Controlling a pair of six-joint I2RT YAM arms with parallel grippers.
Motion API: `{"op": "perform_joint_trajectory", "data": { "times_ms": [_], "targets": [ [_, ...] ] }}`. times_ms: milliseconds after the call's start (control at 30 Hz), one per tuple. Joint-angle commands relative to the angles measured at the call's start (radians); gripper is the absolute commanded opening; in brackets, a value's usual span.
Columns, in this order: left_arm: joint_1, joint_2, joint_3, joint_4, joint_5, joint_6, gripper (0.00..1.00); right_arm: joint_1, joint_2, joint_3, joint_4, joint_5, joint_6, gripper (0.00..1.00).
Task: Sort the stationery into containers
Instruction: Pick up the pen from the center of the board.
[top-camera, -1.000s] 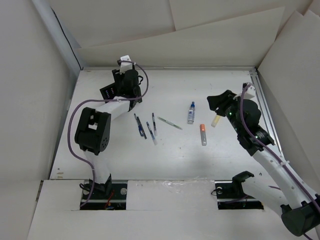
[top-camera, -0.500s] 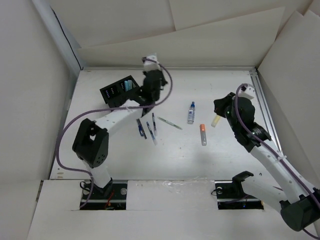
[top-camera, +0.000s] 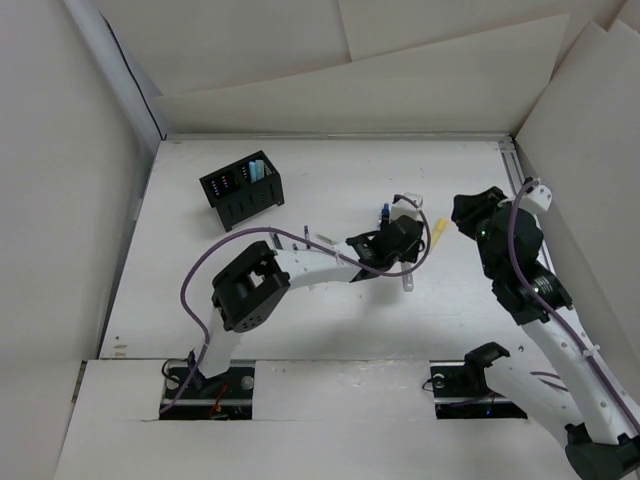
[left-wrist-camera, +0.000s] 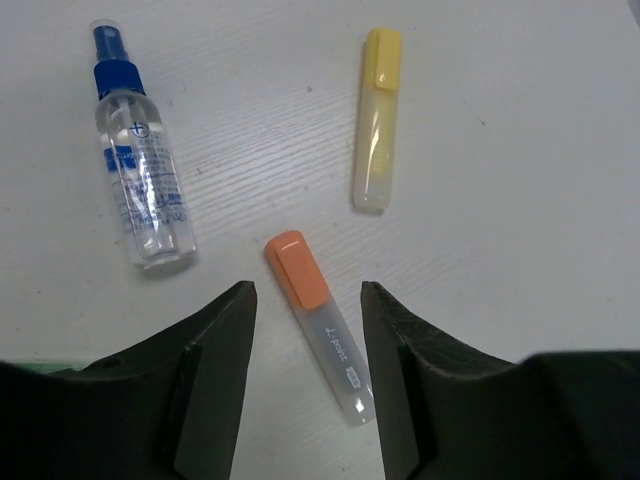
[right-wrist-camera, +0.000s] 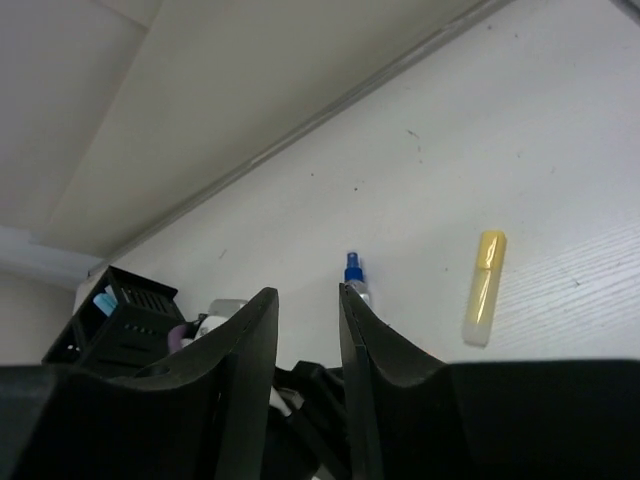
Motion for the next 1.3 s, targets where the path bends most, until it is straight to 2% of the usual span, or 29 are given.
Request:
{"op": "perform_joint_trajectory", "data": {
  "times_ms": [0,167,333,733,1067,1133,1167,1267],
  "targets": [
    [-0.019,0.04,0.101,-0.052,-0.079,-0.051,0.44,-0.005,-0.044,0.066,-0.007,-0.002,-0.004,0.37],
    [-0.03,0.123,0.178,-0.092,-0.145,-0.063,0.44,-0.005,-0.044,0.086,-0.016,-0.052,-0.036,0.4],
    [-0.03,0.175,0.215,-0.112,-0.177,-0.084,0.44,-0.005,-0.044,0.086,-0.016,-0.085,-0.045,0.47],
    [-0.03,0.267,0.266,-0.132,-0.198,-0.086,0.41,-0.005,-0.063,0.066,0.025,-0.175,-0.045,0.48],
    [-0.03,0.319,0.286,-0.152,-0.207,-0.077,0.4,-0.005,-0.063,0.057,0.034,-0.194,-0.056,0.48],
    [-0.03,0.328,0.295,-0.152,-0.216,-0.077,0.36,-0.005,-0.063,0.057,0.043,-0.194,-0.056,0.48],
    [-0.03,0.337,0.304,-0.152,-0.216,-0.067,0.29,-0.005,-0.063,0.057,0.043,-0.194,-0.056,0.48],
    [-0.03,0.338,0.304,-0.163,-0.216,-0.067,0.18,-0.005,-0.063,0.057,0.043,-0.194,-0.056,0.49]
  ]
}}
